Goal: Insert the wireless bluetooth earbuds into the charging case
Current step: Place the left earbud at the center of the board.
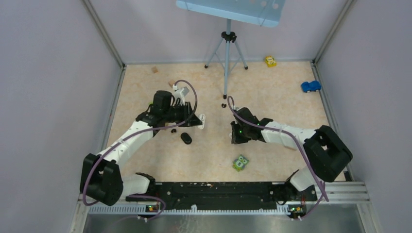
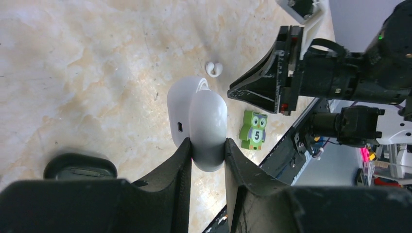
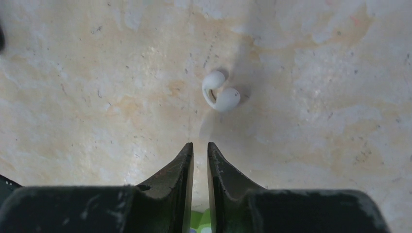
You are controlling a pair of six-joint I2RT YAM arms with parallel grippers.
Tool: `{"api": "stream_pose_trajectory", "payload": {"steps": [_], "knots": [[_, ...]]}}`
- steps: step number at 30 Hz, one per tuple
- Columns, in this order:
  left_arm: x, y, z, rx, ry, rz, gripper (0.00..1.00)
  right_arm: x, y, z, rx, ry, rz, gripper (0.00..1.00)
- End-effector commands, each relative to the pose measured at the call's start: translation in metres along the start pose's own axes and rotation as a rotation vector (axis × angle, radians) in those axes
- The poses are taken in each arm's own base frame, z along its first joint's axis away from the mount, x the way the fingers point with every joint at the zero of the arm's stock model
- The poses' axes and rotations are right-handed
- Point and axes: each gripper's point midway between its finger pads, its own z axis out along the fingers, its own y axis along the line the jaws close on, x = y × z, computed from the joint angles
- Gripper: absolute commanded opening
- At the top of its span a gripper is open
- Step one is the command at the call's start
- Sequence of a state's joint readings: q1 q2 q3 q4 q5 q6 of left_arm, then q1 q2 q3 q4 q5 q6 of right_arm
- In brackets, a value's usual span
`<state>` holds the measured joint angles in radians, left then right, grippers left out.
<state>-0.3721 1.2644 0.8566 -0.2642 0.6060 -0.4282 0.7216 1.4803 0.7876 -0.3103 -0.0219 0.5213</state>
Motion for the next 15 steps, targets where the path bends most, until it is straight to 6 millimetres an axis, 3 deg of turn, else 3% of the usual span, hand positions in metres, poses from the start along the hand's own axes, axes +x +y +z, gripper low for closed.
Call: {"api": "stream_pose_trajectory", "payload": {"steps": [1, 6, 15], "knots": [[-0.014, -0.003, -0.008, -0.014, -0.075, 0.01, 0.0, -0.04, 0.024, 0.007, -0.078, -0.088, -0.068, 0.16], [-0.013, -0.004, -0.011, -0.016, -0.088, 0.008, 0.0, -0.048, 0.026, 0.014, -0.072, -0.099, -0.089, 0.16], [-0.012, -0.005, -0.013, -0.018, -0.089, 0.006, 0.0, -0.053, 0.003, 0.024, 0.019, -0.092, -0.104, 0.17]]}}
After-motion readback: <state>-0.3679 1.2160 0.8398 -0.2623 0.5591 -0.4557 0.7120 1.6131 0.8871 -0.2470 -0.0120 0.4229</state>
